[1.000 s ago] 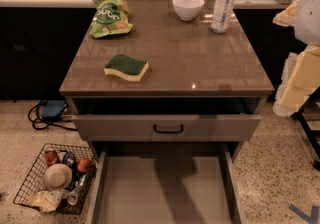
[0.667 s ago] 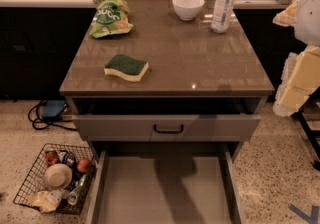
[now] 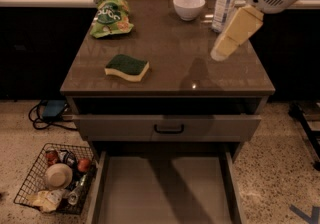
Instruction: Place green rice chip bag into middle drawer
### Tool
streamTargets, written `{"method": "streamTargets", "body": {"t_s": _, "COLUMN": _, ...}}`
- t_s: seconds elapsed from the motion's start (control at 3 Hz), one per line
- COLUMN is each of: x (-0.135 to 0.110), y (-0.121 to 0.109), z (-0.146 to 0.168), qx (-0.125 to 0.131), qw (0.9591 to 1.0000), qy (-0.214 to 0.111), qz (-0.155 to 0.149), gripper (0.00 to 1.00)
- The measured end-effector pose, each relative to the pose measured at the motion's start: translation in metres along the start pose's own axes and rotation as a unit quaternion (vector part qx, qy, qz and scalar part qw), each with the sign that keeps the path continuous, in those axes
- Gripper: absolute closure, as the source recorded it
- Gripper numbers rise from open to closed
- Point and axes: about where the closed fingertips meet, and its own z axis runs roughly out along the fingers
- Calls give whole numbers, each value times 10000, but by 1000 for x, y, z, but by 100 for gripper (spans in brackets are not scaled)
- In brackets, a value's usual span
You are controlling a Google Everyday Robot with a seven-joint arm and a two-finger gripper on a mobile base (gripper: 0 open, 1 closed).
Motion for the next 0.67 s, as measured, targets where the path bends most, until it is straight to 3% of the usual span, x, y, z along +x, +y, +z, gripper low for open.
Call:
{"method": "streamTargets", "body": {"t_s": 0.33, "x": -40, "y": -29, "z": 22, "qx": 493, "qw": 9968, "qy": -522, "qz": 363, "gripper": 0}}
{"method": "streamTargets", "body": {"t_s": 0.67, "x": -74, "y": -54, "z": 34, "qx": 960, "qw": 9860, "qy": -1100, "qz": 807, "gripper": 0}}
